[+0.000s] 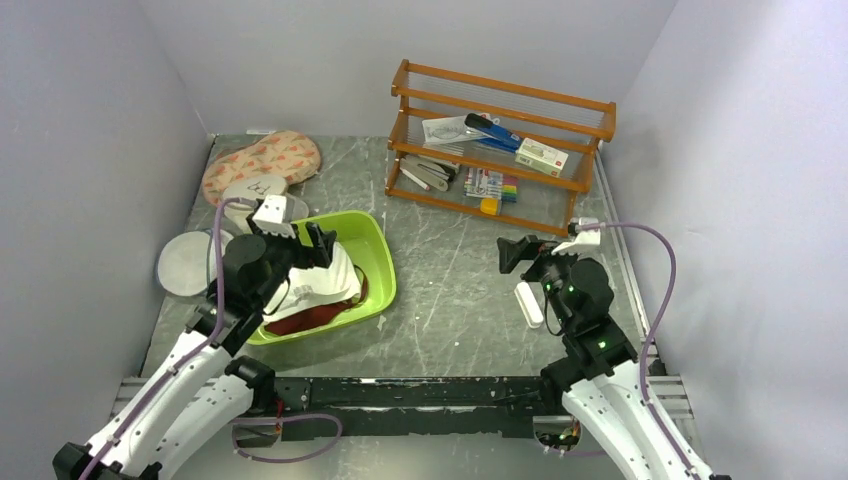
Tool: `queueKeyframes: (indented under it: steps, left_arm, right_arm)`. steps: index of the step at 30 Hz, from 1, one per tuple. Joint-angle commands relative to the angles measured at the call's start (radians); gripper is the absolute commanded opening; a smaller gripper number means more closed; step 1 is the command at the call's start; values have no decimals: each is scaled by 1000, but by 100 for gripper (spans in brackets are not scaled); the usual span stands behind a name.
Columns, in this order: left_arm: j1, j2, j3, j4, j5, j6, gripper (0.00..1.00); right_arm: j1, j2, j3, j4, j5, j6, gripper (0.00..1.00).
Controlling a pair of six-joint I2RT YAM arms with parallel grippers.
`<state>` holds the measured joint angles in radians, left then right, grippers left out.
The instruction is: Unzip the laundry bag and remove the bra
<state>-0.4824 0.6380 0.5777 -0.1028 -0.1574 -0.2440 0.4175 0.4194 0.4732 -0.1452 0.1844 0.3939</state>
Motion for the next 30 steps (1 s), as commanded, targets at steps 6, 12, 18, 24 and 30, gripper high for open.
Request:
queueKeyframes:
  steps: [6,12,18,24,30]
  left_arm:
    - [152,174,172,-25,128,-7,96]
    - [242,304,276,-34,204,-34,95]
    - [296,470,438,-120,221,-59,95]
    - [323,720,678,-269,140,-63,94]
    - [337,964,900,-383,60,-48,94]
  right_arm:
    - [-21,212,227,-128,135,66,100]
    - [-33,333,328,-159,127,113,100]
    - [-42,376,331,-100,26,100,100]
    - [-47,452,323,-43,-107,78,100]
    - [-41,656,360,-4,-310,68,100]
